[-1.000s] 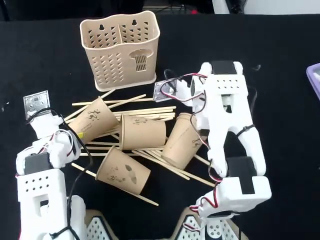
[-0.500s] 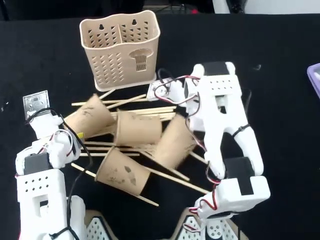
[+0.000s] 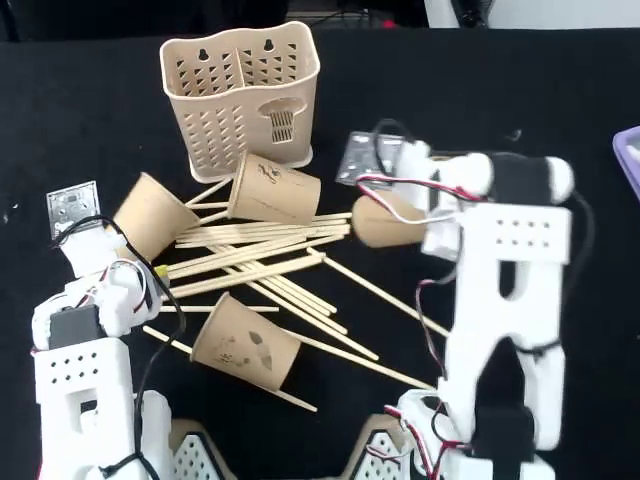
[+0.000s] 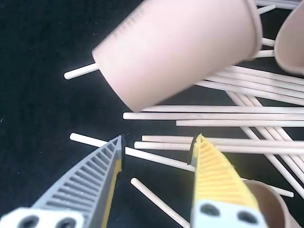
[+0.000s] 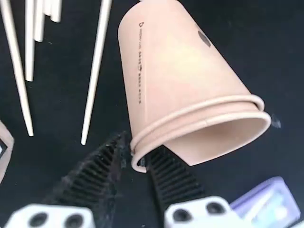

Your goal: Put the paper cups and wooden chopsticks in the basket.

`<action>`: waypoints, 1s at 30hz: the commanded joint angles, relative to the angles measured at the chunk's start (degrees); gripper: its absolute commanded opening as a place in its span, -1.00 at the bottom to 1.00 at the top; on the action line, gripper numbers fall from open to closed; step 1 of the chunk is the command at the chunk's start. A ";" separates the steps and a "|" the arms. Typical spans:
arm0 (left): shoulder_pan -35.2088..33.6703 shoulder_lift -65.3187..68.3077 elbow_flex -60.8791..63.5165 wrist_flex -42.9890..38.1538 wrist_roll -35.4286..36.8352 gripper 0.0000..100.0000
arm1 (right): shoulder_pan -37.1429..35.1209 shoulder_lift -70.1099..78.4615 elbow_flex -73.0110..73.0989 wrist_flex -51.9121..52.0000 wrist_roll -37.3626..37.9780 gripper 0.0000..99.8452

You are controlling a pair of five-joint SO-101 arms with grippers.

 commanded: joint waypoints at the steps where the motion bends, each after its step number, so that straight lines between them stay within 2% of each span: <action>1: 0.48 -1.14 0.04 -0.79 0.09 -0.52 | 5.71 -2.59 -4.09 -0.53 2.46 -0.98; 8: 0.31 -1.14 1.54 -3.60 0.09 -0.52 | 13.36 7.52 -6.37 -4.48 7.21 -0.98; 15: 0.57 -1.23 1.54 -3.43 0.09 -0.52 | 12.31 24.57 -14.81 -0.09 7.30 -0.98; 21: 0.31 -1.23 1.54 -3.52 0.09 -0.52 | 9.93 32.84 -20.26 1.85 7.12 -0.98; 28: 0.31 -1.23 1.54 -3.52 0.00 -0.52 | 2.20 34.59 -20.79 1.67 -4.13 -0.97; 30: 0.22 -1.23 1.54 -3.52 0.00 -0.52 | 0.00 34.42 -20.79 1.58 -6.86 -0.91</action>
